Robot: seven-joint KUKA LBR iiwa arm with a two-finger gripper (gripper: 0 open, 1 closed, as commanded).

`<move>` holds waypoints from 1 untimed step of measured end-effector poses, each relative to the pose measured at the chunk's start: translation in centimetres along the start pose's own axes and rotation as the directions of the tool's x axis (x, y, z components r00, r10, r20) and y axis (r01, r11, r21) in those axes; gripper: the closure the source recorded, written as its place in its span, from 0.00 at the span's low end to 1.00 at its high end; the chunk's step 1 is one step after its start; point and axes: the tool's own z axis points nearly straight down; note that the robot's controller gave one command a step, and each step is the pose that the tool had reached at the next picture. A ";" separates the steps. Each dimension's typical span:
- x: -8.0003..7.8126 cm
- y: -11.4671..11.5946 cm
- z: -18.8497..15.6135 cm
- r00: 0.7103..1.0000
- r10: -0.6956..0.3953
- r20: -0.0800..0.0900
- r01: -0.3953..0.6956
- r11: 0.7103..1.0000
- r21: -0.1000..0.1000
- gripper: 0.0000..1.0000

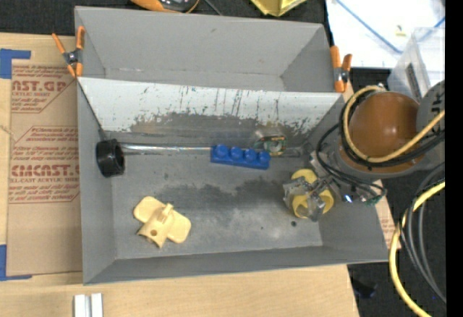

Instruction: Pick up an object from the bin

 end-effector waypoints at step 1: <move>-4.9 -4.4 -10.2 0.979 0.205 -0.005 -0.205 0.979 0.021 1.00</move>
Offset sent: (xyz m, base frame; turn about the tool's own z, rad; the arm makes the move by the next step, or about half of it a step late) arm 0.0166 -0.0079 -0.0079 0.4480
